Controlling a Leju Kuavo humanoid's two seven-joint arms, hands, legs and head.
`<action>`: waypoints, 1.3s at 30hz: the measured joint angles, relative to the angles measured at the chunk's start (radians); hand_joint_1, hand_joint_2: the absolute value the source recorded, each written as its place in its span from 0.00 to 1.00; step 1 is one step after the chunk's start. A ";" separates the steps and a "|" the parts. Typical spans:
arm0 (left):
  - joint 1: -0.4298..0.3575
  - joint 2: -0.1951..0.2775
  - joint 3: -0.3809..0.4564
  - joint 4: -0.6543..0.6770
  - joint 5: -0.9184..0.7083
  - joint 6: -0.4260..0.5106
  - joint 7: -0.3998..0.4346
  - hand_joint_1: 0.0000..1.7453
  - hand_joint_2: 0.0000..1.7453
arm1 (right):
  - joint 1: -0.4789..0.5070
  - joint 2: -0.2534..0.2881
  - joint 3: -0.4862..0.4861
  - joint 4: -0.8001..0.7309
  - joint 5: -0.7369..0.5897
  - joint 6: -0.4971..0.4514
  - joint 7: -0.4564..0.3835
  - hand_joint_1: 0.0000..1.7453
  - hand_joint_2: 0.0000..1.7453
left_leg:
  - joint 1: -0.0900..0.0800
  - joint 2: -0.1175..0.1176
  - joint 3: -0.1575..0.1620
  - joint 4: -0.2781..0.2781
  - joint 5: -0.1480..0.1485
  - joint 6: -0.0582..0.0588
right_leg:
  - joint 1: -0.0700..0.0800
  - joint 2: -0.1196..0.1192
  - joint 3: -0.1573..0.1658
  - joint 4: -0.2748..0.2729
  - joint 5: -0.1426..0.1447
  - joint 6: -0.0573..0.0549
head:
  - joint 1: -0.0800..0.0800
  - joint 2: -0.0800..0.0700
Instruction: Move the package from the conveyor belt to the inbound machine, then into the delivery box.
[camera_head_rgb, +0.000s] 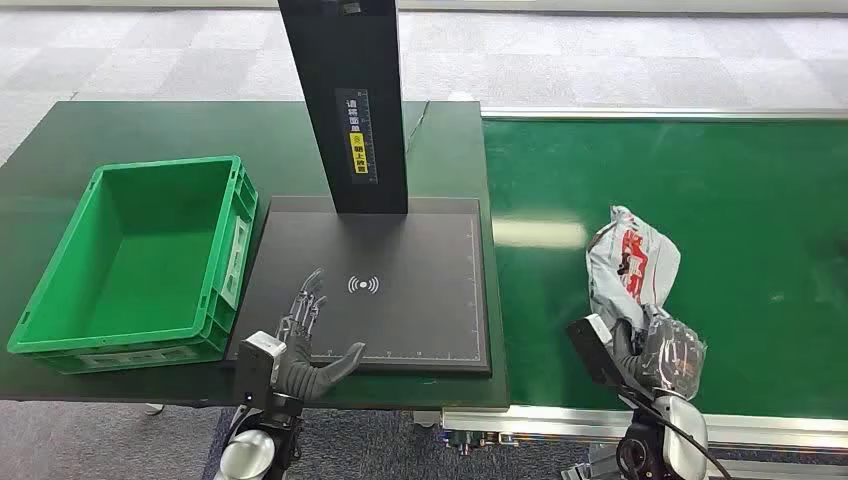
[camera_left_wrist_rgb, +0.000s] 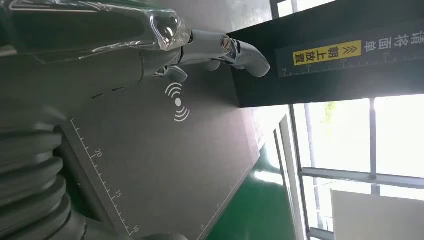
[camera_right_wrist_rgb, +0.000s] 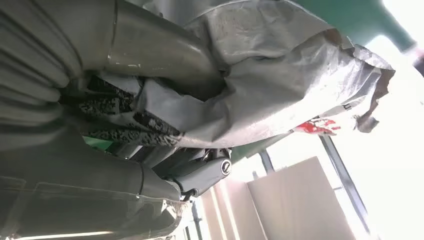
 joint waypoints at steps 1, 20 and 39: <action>0.000 0.000 0.000 0.000 0.002 0.003 -0.005 0.00 1.00 | 0.000 0.002 -0.002 -0.008 -0.021 -0.014 -0.020 1.00 0.00 | 0.000 0.000 0.000 0.000 0.000 0.000 | 0.000 0.000 0.000 0.000 0.000 0.000 | 0.000 0.000; -0.037 0.014 -0.010 0.030 0.025 0.019 -0.058 0.00 1.00 | -0.002 0.026 0.024 -0.091 -0.219 -0.184 -0.328 1.00 0.00 | 0.000 0.000 0.000 0.000 0.000 0.000 | 0.000 0.000 0.000 0.000 0.000 0.000 | 0.000 0.000; -0.116 0.038 -0.031 0.113 0.047 0.000 -0.099 0.00 1.00 | 0.057 -0.032 0.403 -0.041 0.159 0.082 -0.317 1.00 1.00 | 0.000 0.000 0.000 0.000 0.000 0.000 | 0.000 0.000 0.000 0.000 0.000 0.000 | 0.000 0.000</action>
